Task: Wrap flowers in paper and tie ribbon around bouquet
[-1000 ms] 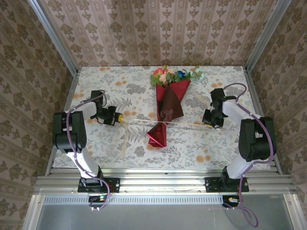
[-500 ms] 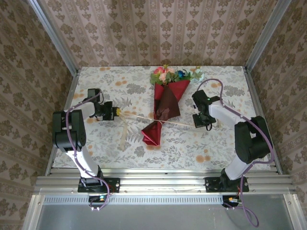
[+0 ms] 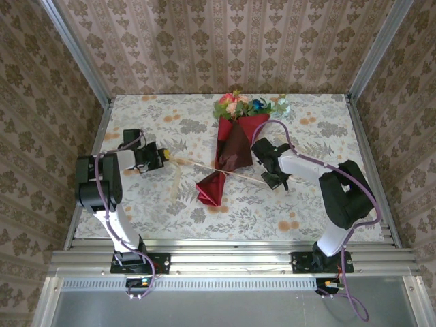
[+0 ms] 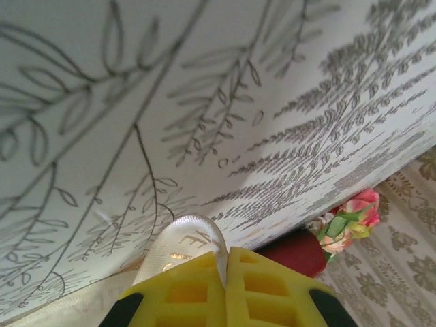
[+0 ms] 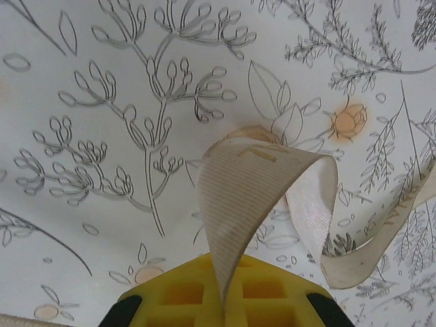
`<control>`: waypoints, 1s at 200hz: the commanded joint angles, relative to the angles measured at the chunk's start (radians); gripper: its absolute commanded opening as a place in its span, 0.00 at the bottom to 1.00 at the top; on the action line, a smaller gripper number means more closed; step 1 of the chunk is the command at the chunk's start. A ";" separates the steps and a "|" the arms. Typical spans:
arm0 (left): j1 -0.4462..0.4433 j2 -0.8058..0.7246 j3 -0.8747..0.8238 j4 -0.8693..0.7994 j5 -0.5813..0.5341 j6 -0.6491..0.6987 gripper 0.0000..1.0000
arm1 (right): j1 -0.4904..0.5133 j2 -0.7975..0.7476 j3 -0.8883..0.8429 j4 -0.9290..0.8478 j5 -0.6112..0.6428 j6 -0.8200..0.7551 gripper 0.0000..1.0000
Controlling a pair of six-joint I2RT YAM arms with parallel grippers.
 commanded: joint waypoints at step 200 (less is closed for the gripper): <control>0.213 -0.145 -0.142 0.059 -0.104 -0.033 0.00 | -0.191 -0.102 -0.077 -0.085 0.208 -0.032 0.00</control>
